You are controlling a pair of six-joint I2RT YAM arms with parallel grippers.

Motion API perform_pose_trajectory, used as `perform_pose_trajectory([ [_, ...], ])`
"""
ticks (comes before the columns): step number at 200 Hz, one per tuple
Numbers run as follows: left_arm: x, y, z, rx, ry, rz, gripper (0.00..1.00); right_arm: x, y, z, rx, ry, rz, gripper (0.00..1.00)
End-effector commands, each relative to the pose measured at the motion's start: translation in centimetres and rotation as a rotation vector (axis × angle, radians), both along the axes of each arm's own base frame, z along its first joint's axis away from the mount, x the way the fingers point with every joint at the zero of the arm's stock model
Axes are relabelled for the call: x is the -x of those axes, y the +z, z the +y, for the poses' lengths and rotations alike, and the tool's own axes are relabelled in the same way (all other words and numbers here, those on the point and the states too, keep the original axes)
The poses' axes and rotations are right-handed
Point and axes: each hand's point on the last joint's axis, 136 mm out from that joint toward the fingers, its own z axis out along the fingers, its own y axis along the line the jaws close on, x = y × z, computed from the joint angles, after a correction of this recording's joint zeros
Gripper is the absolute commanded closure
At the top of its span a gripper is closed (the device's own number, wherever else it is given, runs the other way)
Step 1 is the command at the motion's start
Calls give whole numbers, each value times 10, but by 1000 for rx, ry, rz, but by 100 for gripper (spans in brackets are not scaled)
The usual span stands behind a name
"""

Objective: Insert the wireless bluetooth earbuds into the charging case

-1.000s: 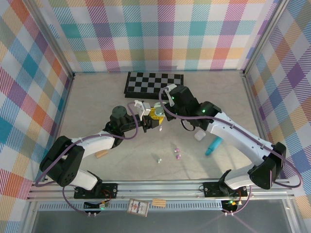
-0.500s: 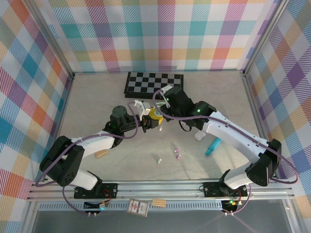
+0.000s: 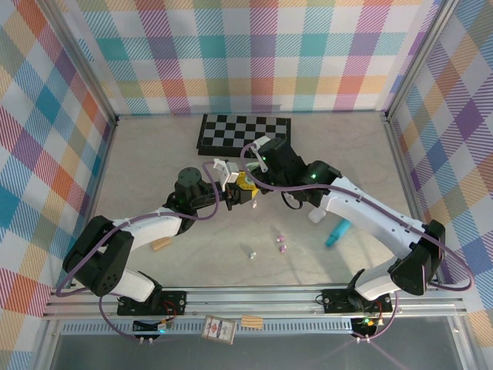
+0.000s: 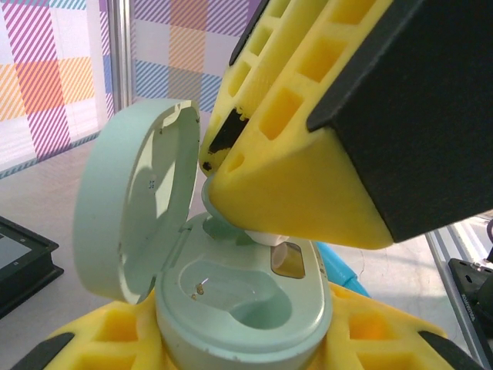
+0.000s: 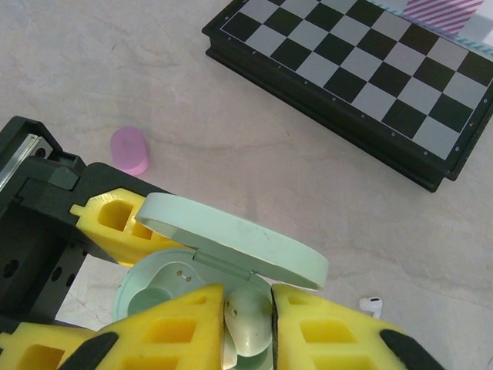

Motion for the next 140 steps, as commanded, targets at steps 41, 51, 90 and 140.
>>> perform_pose_trajectory([
  [41, 2, 29, 0, 55, -23, -74, 71, 12, 21, 13, -166, 22, 62, 62],
  [51, 3, 30, 0, 57, -24, -73, 71, 13, 25, 13, -198, 25, 71, 60],
  [90, 4, 32, -1, 65, -35, -75, 71, 10, 24, 5, -248, -8, 90, 55],
  [140, 8, 33, -1, 76, -55, -84, 71, 3, 23, -3, -303, -64, 124, 54],
])
